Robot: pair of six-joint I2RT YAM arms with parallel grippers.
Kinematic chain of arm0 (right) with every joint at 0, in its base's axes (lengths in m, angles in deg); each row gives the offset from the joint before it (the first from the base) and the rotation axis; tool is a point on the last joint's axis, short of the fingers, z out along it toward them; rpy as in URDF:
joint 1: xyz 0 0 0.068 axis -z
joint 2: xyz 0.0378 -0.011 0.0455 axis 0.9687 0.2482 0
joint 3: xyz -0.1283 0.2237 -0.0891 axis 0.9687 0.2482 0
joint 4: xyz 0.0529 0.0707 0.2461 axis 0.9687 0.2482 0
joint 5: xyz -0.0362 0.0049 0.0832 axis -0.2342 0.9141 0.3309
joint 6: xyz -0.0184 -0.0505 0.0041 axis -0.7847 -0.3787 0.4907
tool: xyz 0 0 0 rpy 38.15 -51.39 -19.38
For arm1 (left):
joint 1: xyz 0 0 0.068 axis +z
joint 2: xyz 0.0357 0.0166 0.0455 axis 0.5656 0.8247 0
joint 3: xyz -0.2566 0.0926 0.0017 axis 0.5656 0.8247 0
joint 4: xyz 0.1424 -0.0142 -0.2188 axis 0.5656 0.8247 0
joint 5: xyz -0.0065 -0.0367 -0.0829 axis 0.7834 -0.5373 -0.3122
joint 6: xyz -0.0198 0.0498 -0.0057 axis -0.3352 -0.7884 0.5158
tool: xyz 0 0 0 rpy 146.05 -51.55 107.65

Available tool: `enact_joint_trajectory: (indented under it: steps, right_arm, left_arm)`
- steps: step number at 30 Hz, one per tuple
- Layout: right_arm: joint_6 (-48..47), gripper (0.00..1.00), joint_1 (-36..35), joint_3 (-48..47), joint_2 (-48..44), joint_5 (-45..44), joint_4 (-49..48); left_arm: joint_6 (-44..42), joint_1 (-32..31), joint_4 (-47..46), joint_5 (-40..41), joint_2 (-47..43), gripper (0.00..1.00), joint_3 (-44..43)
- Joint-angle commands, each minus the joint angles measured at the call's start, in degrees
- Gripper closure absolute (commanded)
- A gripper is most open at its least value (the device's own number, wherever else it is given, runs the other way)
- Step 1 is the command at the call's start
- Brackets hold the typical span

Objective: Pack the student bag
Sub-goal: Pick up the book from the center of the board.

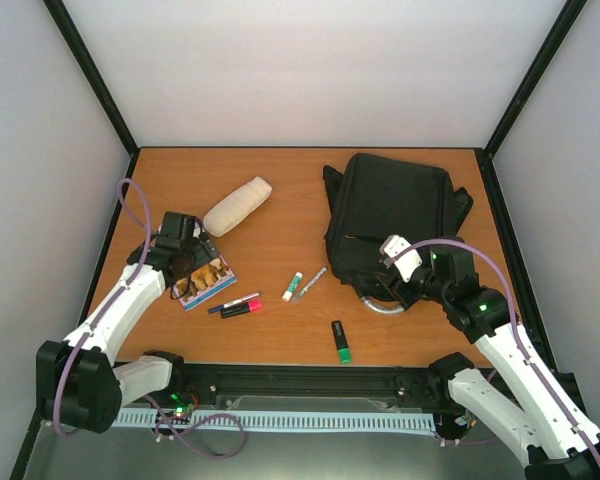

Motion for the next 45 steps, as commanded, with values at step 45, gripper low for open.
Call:
enact_joint_trajectory:
  steps: [45]
  right_arm:
    - [4.2,0.4,-1.2,-48.6,58.1,14.0,9.6]
  left_arm:
    - [-8.5,15.5,6.2,-6.9,11.6,0.06,-14.9]
